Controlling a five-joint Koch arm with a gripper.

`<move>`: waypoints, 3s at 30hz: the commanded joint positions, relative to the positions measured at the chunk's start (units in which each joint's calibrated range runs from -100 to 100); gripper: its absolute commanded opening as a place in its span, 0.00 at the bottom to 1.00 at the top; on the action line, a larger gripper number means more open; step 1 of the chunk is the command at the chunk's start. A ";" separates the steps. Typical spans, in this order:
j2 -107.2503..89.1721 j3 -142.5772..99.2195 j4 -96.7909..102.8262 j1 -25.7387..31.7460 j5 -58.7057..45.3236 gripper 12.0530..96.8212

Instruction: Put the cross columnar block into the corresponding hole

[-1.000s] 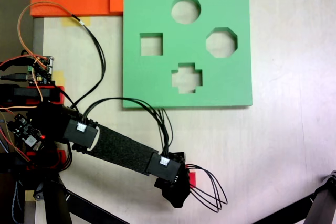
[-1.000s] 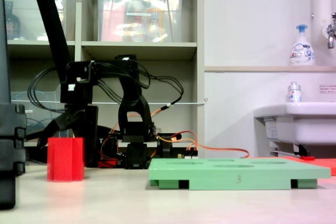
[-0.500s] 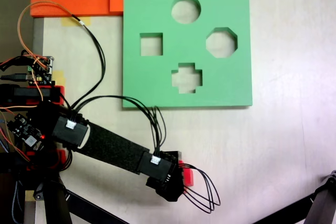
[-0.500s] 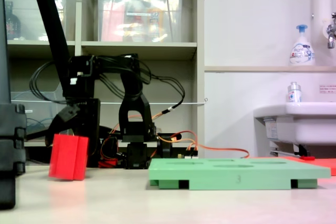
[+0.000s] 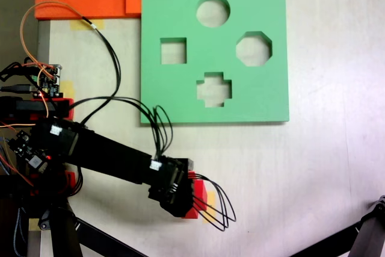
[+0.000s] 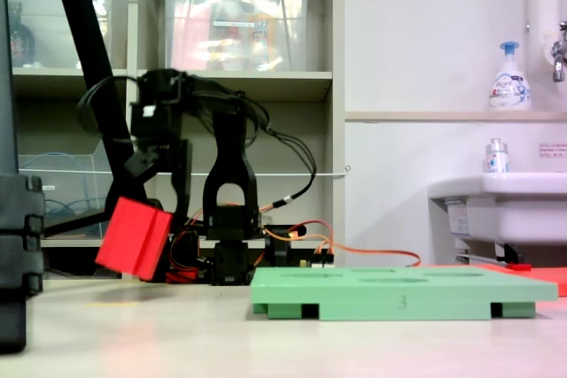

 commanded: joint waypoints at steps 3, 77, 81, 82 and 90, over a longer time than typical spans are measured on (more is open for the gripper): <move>-11.44 1.76 -4.27 2.88 2.74 0.34; 29.06 17.61 9.89 26.23 23.00 0.35; 29.06 17.51 9.50 26.18 22.27 0.42; 29.06 17.41 9.12 26.18 22.27 0.46; 26.55 17.01 5.94 26.03 22.32 0.87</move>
